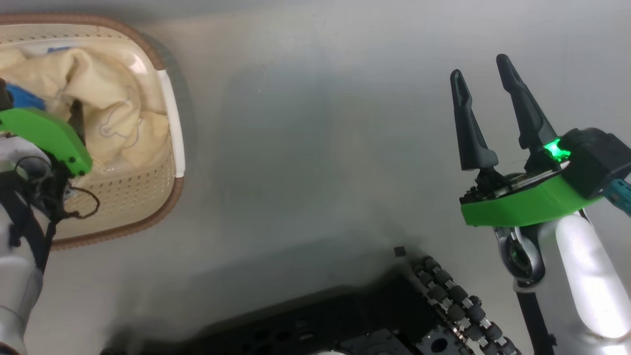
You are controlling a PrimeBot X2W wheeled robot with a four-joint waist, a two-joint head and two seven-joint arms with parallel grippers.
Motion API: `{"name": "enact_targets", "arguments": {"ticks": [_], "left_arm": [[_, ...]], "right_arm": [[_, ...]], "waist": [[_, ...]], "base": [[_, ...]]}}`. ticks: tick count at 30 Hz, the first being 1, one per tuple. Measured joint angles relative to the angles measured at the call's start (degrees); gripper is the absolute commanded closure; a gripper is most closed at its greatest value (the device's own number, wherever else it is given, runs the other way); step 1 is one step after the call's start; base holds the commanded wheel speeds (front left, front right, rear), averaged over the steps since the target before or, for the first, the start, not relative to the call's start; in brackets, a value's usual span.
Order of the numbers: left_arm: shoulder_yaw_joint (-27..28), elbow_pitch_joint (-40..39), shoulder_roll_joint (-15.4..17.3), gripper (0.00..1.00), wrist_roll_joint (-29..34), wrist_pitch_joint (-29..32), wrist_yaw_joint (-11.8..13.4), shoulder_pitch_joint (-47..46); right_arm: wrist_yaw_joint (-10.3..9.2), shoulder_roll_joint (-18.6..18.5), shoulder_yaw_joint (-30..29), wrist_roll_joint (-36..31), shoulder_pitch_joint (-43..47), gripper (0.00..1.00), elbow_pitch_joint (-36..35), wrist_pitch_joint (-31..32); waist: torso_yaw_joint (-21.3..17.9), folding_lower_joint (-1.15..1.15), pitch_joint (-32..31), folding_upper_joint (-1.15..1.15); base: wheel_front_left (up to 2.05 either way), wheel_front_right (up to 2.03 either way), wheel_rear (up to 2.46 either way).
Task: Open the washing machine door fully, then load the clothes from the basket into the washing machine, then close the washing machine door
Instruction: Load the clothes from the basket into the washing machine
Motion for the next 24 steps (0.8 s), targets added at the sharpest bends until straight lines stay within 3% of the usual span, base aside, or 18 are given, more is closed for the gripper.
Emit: {"name": "enact_targets", "arguments": {"ticks": [7, 8, 9, 11, 16, 24], "left_arm": [[-0.45, 5.64, 0.23, 0.00, 0.57, -1.86, 0.52, -4.05], [-0.46, 6.26, 0.14, 0.23, 0.58, -1.89, 0.74, -4.62], [-0.49, 6.82, 0.05, 0.55, 0.58, -1.99, 1.54, -5.04], [-0.54, 7.79, -0.04, 1.00, 0.58, -2.55, 2.12, -5.64], [-0.56, 9.07, -0.46, 1.00, 0.58, -3.49, 3.53, -5.78], [-1.52, 9.80, -1.83, 1.00, 0.97, -7.19, 3.00, -5.90]], "right_arm": [[0.00, 0.00, 1.13, 0.75, -0.04, 0.00, -0.41, -0.37], [0.00, 0.00, 1.13, 0.90, -0.04, 0.00, -0.44, -0.38], [0.00, 0.00, 1.14, 0.99, -0.06, 0.00, -0.44, -0.42], [0.00, 0.00, 1.15, 0.99, -0.13, 0.00, -0.47, -0.43], [0.00, 0.00, 1.14, 0.99, -0.16, 0.00, -0.59, -0.69], [0.00, 0.00, 0.80, 0.98, -0.81, 0.00, -0.35, -0.70]], "waist": [[-1.84, -0.01, 2.28, 0.00], [-2.00, -0.01, 2.48, 0.00], [-2.13, 0.00, 2.61, 0.00], [-2.19, -0.01, 2.58, 0.00], [-1.82, -0.01, 2.02, 0.00], [-0.22, 0.00, 0.41, 0.00]], "base": [[0.00, 0.00, 0.00], [0.00, 0.00, 0.00], [0.00, 0.00, 0.00], [0.00, 0.00, 0.00], [0.00, 0.00, 0.00], [0.00, 0.00, 0.00]]}}
